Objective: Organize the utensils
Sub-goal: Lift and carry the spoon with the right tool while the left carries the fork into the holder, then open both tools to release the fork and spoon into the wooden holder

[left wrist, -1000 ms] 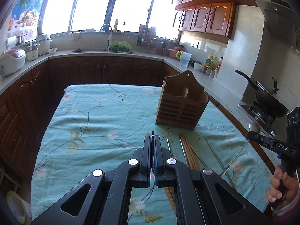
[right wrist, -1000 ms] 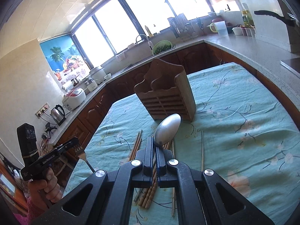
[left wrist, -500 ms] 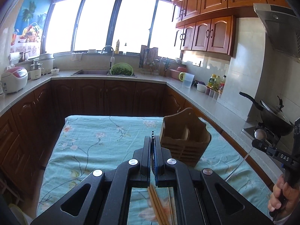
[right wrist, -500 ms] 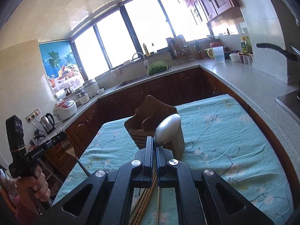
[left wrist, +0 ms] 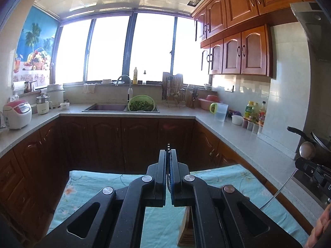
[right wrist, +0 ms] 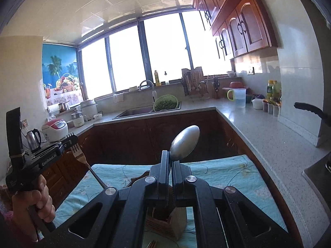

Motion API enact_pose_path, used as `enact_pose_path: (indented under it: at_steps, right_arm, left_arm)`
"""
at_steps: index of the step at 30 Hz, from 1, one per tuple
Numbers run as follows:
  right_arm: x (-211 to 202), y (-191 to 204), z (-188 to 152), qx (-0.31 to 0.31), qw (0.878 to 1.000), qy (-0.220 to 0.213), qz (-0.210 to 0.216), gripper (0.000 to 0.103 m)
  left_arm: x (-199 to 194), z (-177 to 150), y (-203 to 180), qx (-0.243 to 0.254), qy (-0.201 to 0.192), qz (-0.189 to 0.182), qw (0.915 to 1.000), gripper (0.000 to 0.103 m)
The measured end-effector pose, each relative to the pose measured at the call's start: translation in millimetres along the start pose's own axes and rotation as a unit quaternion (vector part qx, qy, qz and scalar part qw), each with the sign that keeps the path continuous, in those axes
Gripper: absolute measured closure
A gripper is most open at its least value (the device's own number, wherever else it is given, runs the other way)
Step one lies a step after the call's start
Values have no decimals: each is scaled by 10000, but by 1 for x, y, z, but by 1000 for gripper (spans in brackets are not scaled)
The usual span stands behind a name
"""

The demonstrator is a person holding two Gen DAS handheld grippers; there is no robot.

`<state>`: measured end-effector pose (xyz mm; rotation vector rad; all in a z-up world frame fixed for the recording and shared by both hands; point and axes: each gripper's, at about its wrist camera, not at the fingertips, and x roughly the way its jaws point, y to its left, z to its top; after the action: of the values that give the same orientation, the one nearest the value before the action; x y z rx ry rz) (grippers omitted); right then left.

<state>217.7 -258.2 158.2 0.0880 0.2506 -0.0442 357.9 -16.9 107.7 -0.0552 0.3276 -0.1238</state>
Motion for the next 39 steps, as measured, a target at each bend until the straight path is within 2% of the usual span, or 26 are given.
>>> enact_pose_path:
  at_steps: [6,12,15,20,22,30,31,34,36,39]
  right_arm:
    - [49,1,-29,-161,9990,382,-185,101]
    - [71,0,-54,-196,9974,672,-193,101]
    - [79,-1,-63,-169,9964,810,-174,101]
    - [85,-4,-72,-160,9953,946,-131,101]
    - [85,-5,-70,-131,9953,950,-114,101]
    - [85,-10,-67,7,9949,1003,-61,100]
    - [85,-11,-67,54,9949,1008,-53,99]
    - [81,-20,-64,267,9948,977,-69,92]
    - [78,-22,-63,342,9948,960,-29,74]
    - [70,-28,-61,451,9950,888,-62,67]
  left_arm:
    - [56,-26,-19,156,183,23,9997,101]
    - [99,-47,-30,220,524,-108,9983,101]
    - [114,-46,-29,203,637,-258,9974,101]
    - [120,-38,-26,359,687,-428,9961,101]
    - [110,-36,-14,370,690,-440,9960,101]
    - [104,-34,-3,357,749,-491,9953,100]
    - [104,-33,-1,336,771,-506,9952,98]
    - [93,-32,2,267,743,-522,9955,86]
    - [86,-32,5,200,673,-464,9965,75]
    - [80,-32,10,89,664,-439,9968,67]
